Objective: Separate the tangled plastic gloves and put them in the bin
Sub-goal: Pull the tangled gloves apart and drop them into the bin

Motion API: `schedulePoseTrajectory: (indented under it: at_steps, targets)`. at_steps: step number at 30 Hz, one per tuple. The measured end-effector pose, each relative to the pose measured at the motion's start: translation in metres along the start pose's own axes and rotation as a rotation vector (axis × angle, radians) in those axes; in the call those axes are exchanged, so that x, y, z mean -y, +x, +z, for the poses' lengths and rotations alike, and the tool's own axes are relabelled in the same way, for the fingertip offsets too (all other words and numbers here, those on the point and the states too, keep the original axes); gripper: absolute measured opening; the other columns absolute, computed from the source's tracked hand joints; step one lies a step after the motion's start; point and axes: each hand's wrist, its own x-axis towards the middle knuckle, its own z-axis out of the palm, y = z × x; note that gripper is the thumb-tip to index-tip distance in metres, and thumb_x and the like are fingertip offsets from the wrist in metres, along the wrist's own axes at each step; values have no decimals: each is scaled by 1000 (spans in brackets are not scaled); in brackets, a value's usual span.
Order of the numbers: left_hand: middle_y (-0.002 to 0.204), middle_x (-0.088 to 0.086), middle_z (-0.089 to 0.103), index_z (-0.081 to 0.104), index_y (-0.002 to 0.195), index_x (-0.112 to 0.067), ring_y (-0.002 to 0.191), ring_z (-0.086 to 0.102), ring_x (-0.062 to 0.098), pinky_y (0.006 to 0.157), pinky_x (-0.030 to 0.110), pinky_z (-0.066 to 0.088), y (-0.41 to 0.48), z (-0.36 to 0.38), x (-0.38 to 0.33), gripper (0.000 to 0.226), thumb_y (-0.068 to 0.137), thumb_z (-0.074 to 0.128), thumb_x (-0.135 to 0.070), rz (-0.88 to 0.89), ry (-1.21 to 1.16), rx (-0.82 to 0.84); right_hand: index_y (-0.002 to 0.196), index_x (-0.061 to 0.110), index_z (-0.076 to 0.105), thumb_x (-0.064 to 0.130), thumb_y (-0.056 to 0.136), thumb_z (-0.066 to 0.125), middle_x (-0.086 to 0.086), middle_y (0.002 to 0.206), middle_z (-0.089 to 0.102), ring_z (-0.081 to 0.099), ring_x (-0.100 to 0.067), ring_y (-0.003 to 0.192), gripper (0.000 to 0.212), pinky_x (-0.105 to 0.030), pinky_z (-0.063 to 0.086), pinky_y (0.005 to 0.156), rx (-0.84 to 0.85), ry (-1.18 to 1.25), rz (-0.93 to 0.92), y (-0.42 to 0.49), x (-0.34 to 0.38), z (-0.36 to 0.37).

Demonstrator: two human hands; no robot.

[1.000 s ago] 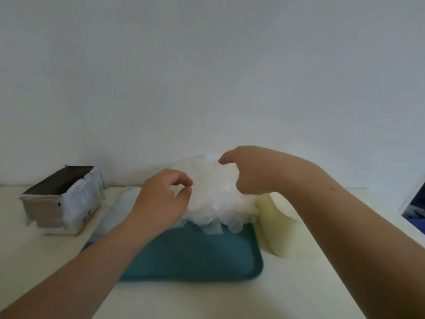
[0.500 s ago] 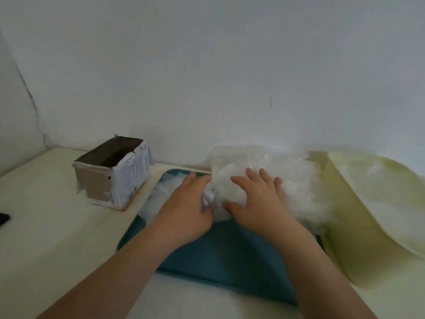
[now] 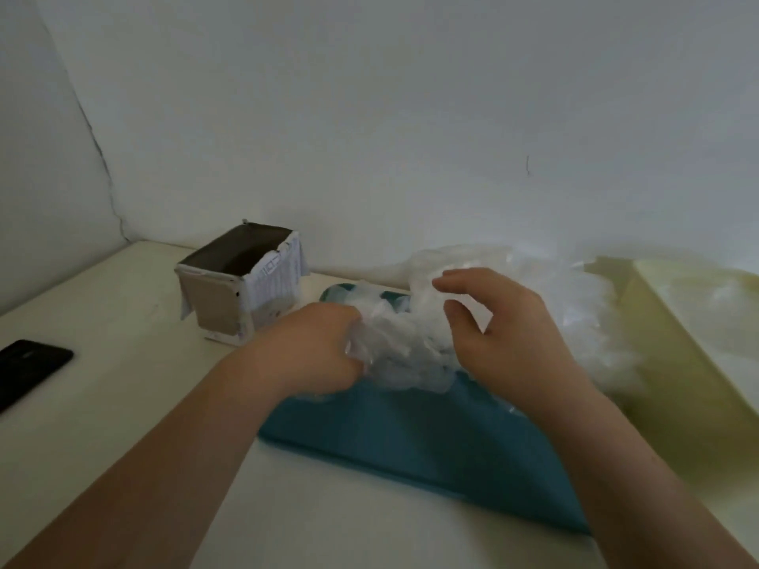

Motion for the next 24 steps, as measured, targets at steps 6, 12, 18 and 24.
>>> schedulePoseTrajectory:
  at_steps: [6, 12, 18, 24]
  targets:
    - [77, -9, 56, 68, 85, -27, 75, 58, 14, 65, 28, 49, -5, -11, -8, 22, 90, 57, -8, 58, -109, -269, 108, 29, 76, 26, 103, 60, 22, 93, 74, 68, 7, 91, 17, -6, 49, 74, 47, 216, 56, -6, -2, 15]
    - [109, -5, 74, 76, 105, -20, 103, 63, 12, 95, 25, 48, -19, -34, -22, 20, 93, 61, -14, 490, -176, -717, 104, 16, 79, 58, 102, 42, 2, 102, 80, 75, -14, 99, 56, -42, 59, 94, -56, 598, 241, -1, 7, -4]
    - [136, 5, 69, 82, 106, -19, 134, 57, 25, 118, 55, 38, -20, -15, -43, 39, 85, 50, -13, 776, -62, -730, 118, 3, 73, 66, 97, 40, -20, 116, 75, 72, -37, 109, 74, -48, 54, 98, 247, 1045, 457, 0, 14, -25]
    - [147, 1, 61, 83, 105, -28, 148, 43, 22, 122, 57, 29, -19, -15, -44, 42, 85, 52, -7, 826, -113, -696, 112, 3, 75, 48, 96, 55, -24, 111, 75, 73, -37, 106, 52, -45, 58, 92, 204, 1020, 407, -1, 8, -26]
